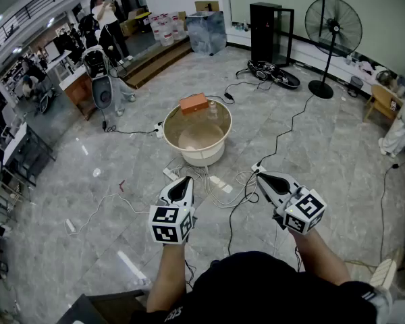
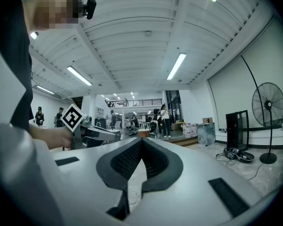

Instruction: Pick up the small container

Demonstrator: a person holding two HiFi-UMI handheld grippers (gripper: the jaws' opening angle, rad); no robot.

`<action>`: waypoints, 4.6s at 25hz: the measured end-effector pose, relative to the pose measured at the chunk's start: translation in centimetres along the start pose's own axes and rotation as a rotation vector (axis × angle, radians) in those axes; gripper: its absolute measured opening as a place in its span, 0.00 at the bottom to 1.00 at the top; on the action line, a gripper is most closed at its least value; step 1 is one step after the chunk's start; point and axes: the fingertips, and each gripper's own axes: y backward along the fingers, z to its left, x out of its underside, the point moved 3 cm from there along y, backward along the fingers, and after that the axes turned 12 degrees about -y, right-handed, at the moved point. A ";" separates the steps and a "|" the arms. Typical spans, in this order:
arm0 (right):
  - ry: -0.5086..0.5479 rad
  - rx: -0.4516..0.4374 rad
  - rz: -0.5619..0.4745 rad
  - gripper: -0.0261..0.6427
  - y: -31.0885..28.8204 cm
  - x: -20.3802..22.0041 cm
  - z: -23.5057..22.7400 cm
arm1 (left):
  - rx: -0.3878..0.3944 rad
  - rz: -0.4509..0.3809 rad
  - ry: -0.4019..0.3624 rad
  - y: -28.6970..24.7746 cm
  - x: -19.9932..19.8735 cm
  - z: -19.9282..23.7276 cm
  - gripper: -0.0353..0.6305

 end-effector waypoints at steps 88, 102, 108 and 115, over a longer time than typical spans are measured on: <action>-0.255 -0.045 0.195 0.06 -49.6 -8.2 -62.7 | 0.117 0.156 0.092 -73.6 -7.0 29.2 0.08; -0.241 -0.043 0.265 0.06 -59.5 -8.5 -66.1 | 0.095 0.070 0.128 -79.7 -6.0 35.7 0.08; -0.249 -0.023 0.266 0.06 -64.1 -7.8 -63.8 | 0.109 0.063 0.133 -80.0 -3.6 40.2 0.08; -0.307 0.002 0.349 0.06 -66.0 -4.5 -65.3 | 0.174 0.096 0.198 -82.5 -0.4 39.4 0.08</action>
